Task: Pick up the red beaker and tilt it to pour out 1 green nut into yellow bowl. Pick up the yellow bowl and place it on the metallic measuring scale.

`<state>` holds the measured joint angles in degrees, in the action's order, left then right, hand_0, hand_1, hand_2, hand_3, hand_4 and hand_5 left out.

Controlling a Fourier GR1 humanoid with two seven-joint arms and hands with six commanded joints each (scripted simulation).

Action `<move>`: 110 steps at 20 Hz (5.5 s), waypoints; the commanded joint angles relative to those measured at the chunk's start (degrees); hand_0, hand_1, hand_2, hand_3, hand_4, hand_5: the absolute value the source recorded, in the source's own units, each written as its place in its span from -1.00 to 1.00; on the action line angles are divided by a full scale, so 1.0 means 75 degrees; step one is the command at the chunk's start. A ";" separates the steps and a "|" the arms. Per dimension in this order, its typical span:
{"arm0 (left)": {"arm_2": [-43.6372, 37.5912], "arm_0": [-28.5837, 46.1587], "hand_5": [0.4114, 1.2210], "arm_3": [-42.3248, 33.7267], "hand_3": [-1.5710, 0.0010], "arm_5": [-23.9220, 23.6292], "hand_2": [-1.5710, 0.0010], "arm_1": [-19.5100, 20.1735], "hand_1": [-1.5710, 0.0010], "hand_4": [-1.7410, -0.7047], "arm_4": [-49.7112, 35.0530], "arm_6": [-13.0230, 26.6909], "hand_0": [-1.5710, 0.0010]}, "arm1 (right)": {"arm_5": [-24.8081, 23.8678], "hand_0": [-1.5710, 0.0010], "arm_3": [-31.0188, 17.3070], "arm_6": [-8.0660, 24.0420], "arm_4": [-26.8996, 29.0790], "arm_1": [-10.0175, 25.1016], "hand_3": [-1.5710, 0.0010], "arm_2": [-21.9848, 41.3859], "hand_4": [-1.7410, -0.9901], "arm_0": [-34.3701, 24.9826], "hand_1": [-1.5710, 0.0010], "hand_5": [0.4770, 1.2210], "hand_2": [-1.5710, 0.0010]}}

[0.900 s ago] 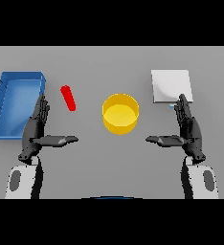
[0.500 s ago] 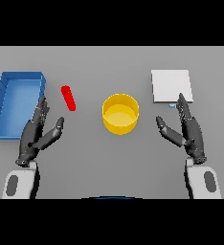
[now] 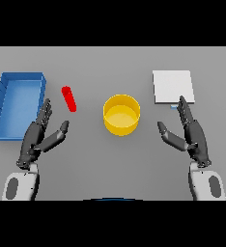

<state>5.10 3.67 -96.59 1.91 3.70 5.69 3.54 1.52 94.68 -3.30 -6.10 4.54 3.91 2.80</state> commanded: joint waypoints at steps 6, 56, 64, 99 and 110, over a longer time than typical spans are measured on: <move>-0.0294 -0.1025 -0.38 0.1389 1.00 -0.0221 1.00 -0.0031 1.00 0.02 0.0210 -0.0211 1.00 | 0.0122 1.00 -0.0121 -0.0119 0.0062 0.0037 1.00 -0.0022 0.19 -0.0128 1.00 -0.61 1.00; -0.0014 -0.4839 0.85 0.4394 -0.99 -0.1190 -0.99 0.0226 -0.99 -0.76 0.1502 -0.0707 -0.99 | 0.0032 1.00 -0.0265 -0.0138 -0.0127 0.0205 1.00 -0.0141 0.24 -0.0161 1.00 -0.47 1.00; 0.1582 -0.5767 0.78 0.4501 -1.00 -0.0774 -1.00 0.1071 -1.00 -0.94 0.3036 0.0158 -1.00 | -0.0053 1.00 -0.0174 0.0087 -0.0165 0.0089 1.00 -0.0092 0.24 -0.0158 1.00 -0.43 1.00; 0.8560 -1.0405 1.00 0.6819 -0.99 0.3164 -1.00 0.1238 -1.00 -1.00 0.7023 -0.0026 -1.00 | -0.0131 1.00 -0.0120 0.0261 -0.0012 -0.0135 1.00 -0.0144 0.20 0.0011 1.00 -0.66 1.00; 0.9445 -1.1202 1.00 0.7343 -1.00 0.3135 -1.00 0.1068 -1.00 -1.00 0.7124 -0.0284 -1.00 | -0.0194 1.00 -0.0195 0.0219 -0.0174 -0.0080 1.00 -0.0121 0.35 -0.0063 1.00 -0.71 1.00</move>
<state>75.94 -80.36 -41.51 25.50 11.72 59.00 1.43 0.08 93.21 -1.63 -7.41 3.92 3.02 2.33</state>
